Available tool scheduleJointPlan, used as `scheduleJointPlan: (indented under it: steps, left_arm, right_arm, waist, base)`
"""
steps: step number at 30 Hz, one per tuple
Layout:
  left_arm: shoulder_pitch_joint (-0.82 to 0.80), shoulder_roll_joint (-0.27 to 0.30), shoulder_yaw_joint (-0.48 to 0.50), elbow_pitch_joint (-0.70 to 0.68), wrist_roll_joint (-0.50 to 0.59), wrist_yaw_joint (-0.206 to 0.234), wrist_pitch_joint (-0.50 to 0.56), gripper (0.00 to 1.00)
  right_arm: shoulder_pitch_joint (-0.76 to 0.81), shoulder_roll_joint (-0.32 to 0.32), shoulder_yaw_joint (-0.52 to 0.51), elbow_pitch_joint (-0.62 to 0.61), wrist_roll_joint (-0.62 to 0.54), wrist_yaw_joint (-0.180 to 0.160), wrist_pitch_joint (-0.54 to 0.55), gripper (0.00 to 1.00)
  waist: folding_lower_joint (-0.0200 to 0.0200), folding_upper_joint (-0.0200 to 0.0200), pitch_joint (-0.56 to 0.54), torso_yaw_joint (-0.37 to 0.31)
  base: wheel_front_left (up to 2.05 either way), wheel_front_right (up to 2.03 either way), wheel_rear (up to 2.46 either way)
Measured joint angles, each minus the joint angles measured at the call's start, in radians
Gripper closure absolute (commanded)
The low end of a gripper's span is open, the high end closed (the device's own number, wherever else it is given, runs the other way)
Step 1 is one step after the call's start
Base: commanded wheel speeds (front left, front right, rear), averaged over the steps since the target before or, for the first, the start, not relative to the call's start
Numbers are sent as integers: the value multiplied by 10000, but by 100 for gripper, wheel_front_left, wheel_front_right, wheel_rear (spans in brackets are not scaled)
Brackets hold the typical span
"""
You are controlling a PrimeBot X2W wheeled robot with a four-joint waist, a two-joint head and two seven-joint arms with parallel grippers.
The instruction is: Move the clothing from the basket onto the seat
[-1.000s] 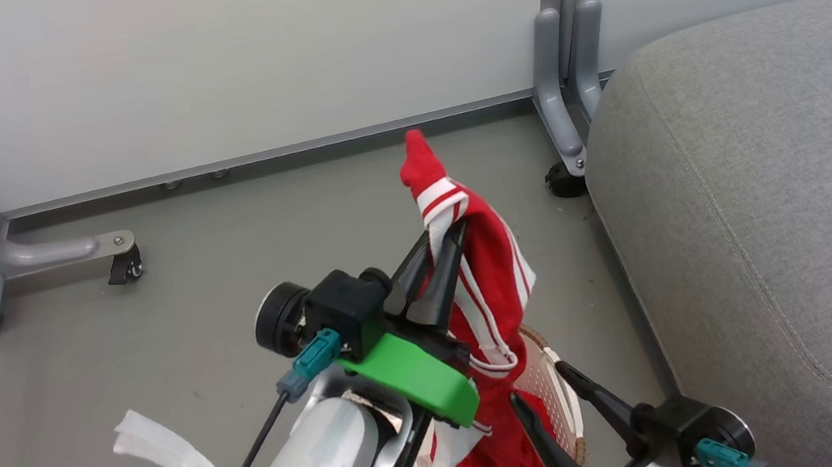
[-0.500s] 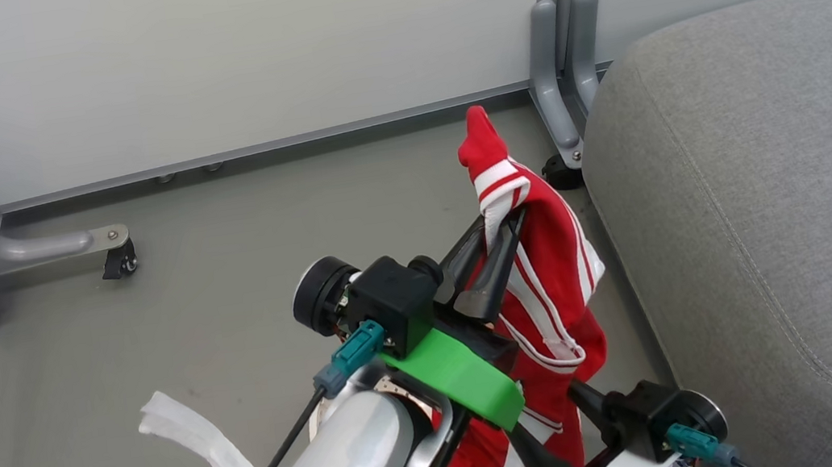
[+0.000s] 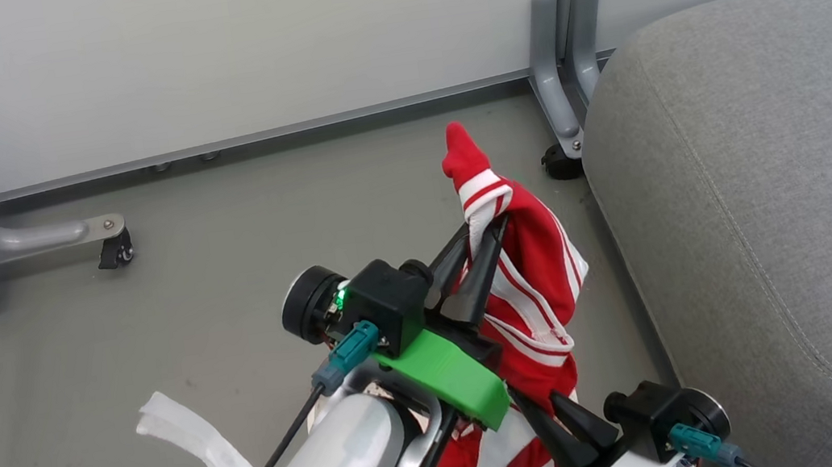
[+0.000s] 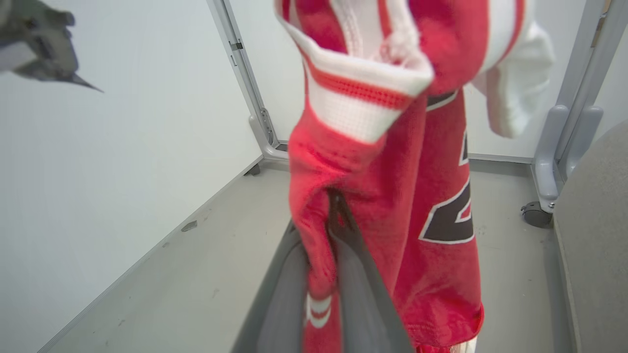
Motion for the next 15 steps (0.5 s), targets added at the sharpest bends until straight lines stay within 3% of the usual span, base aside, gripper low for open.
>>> scheduleJointPlan:
  steps: [5,6,9,15]
  left_arm:
    - [-1,35,12,167,0,35,-27,100]
    - [-1,52,13,192,2,90,-27,80]
    - [-4,84,27,272,4,130,-27,0]
    - [-76,201,31,449,203,374,48,0]
  right_arm:
    - [1,-42,-17,-132,-25,0,0,100]
    - [1,-54,-17,-153,-25,0,0,100]
    - [1,-82,-17,-192,-33,0,0,100]
    - [-1,-113,-4,-244,-46,0,0,100]
  waist:
    - [0,0,73,-1]
    - [0,0,87,-2]
    - [0,0,116,-16]
    - [0,0,163,-65]
  base:
    - [0,0,0]
    - [0,0,0]
    - [0,0,0]
    - [0,0,0]
